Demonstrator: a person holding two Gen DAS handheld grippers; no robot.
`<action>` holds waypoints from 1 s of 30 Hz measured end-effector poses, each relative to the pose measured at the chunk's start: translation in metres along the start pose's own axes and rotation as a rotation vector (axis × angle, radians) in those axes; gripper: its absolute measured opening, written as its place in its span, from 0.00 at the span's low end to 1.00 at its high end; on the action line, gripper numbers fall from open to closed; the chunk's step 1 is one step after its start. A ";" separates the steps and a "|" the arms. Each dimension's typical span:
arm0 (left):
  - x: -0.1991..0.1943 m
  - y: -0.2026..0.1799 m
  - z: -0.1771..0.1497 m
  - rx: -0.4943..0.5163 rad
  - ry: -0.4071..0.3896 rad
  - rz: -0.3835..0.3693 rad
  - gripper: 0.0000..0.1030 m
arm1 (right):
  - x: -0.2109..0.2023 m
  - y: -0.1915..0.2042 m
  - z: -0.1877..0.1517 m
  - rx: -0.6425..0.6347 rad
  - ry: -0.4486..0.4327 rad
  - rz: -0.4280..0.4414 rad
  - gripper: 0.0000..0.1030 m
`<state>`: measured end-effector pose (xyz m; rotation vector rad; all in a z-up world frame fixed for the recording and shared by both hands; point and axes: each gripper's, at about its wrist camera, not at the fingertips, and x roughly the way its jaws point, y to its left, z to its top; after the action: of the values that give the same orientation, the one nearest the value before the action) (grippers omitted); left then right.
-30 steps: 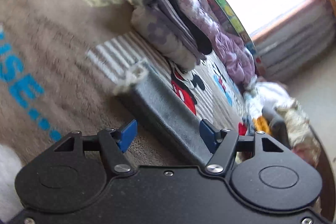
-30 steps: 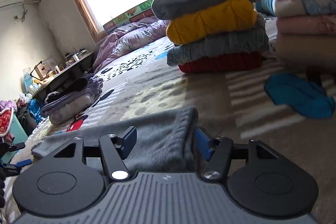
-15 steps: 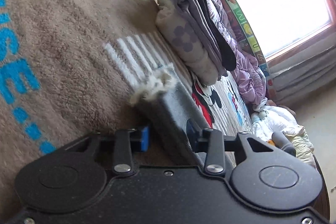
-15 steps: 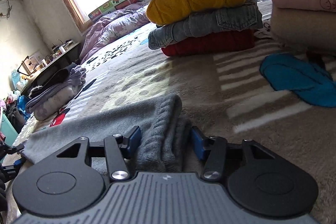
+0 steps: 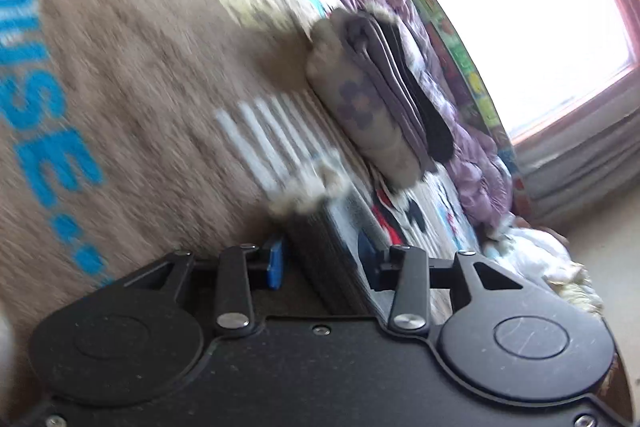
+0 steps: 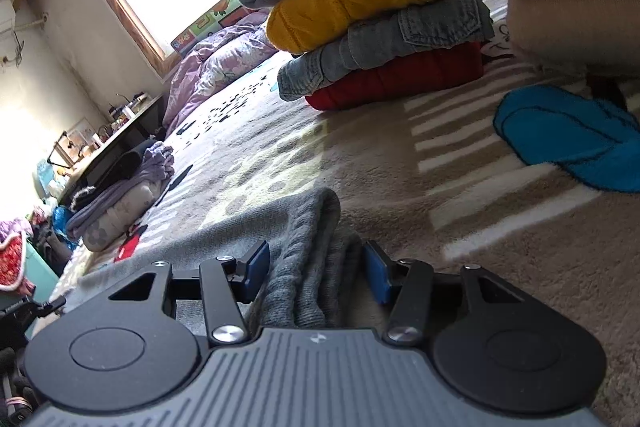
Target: Fold clothes
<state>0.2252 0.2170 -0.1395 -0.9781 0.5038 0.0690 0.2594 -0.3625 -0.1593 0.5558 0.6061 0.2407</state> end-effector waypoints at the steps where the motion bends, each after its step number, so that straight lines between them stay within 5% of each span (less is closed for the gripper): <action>1: 0.002 -0.001 -0.001 0.013 0.004 -0.003 0.42 | 0.000 -0.001 0.000 0.005 0.001 0.004 0.50; 8: 0.006 -0.002 -0.005 0.061 -0.003 -0.016 0.48 | 0.000 -0.005 0.002 0.026 0.003 0.024 0.50; 15: -0.004 -0.025 -0.008 0.151 -0.046 -0.031 0.15 | 0.000 -0.005 0.002 0.024 0.003 0.029 0.51; 20: -0.015 -0.044 -0.008 0.201 -0.085 -0.073 0.13 | -0.001 -0.009 0.002 0.044 0.002 0.051 0.51; 30: -0.039 -0.150 -0.052 0.497 -0.130 -0.178 0.13 | -0.005 -0.021 0.006 0.104 0.008 0.126 0.51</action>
<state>0.2128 0.0964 -0.0291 -0.5235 0.2906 -0.1471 0.2607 -0.3841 -0.1643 0.6947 0.5944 0.3317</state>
